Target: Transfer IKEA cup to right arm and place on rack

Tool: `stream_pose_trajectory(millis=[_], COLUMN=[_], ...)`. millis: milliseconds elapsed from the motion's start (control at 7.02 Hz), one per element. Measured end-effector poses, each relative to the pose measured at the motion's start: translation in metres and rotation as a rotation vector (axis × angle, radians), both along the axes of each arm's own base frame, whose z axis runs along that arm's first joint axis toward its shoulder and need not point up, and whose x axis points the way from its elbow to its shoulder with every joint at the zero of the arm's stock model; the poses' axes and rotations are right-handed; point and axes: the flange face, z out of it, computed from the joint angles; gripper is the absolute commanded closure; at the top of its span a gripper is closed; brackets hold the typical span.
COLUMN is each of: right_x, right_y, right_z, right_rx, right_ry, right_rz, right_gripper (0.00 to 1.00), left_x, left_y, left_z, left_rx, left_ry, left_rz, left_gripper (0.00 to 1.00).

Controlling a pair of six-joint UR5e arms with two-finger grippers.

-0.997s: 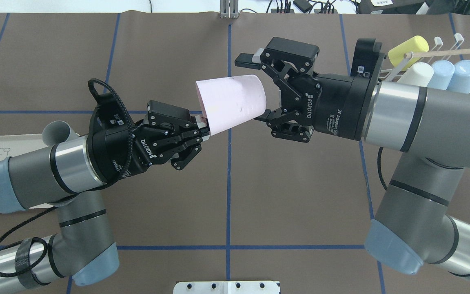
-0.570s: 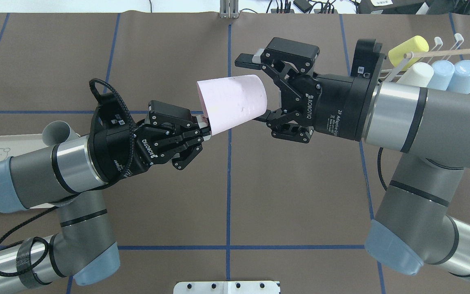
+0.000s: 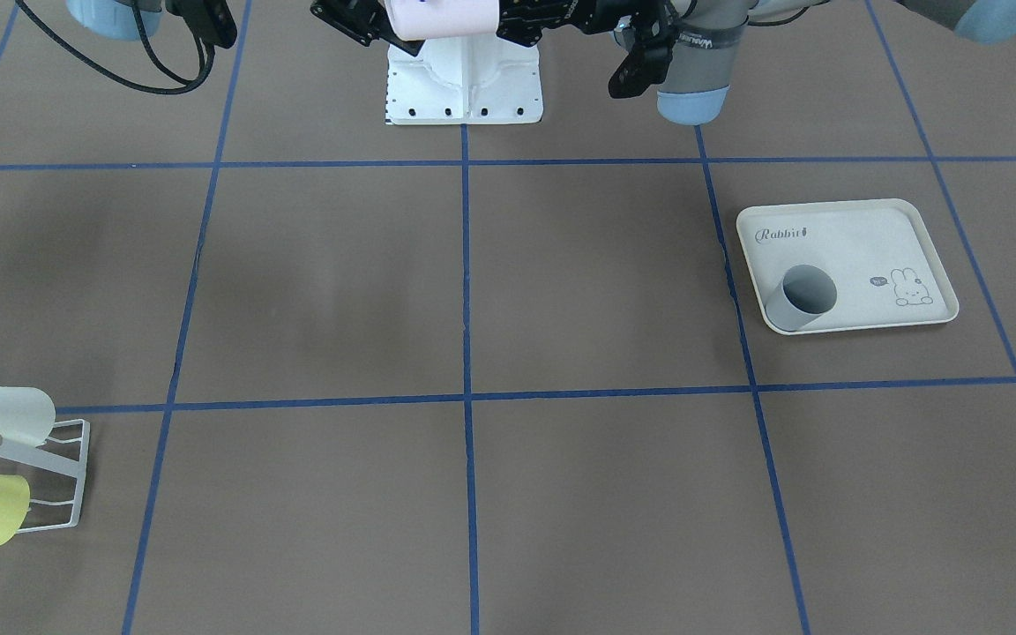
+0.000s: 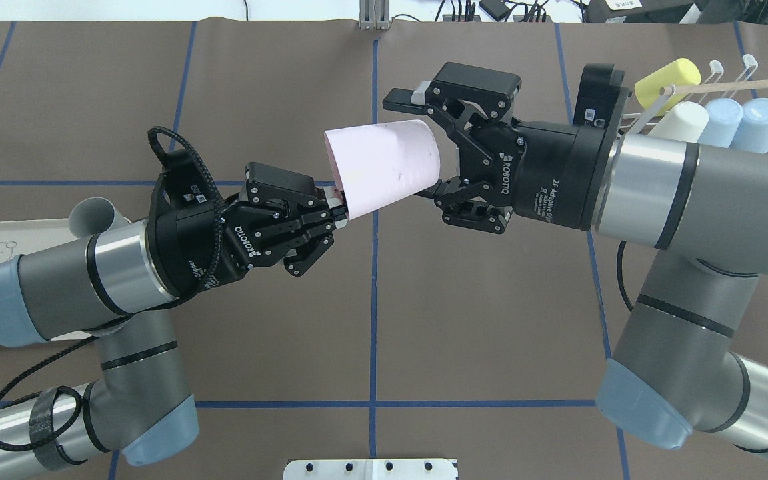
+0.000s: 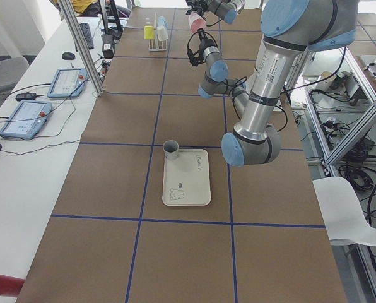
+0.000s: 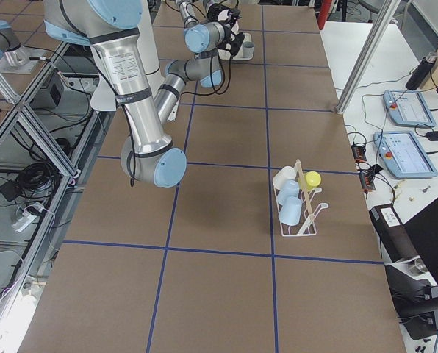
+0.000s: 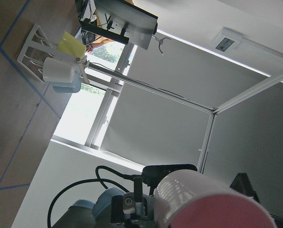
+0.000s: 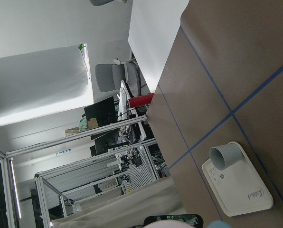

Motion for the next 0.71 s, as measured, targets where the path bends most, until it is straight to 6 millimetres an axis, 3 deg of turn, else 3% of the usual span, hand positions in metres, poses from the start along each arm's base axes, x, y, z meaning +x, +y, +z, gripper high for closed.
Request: stream_pose_trajectory(millis=[570, 712], right_x=[0.0007, 0.0009], right_y=[0.0004, 0.0005], right_z=[-0.0004, -0.0006], right_rx=[0.000, 0.001], right_ry=[-0.003, -0.003], right_rz=[0.000, 0.000], right_gripper=[0.06, 0.15], left_x=[0.0007, 0.0008], left_y=[-0.0004, -0.0004], left_z=[-0.0008, -0.0010], left_rx=[-0.002, -0.002], left_ry=[-0.003, -0.003], left_rz=[0.000, 0.000], left_gripper=[1.00, 1.00])
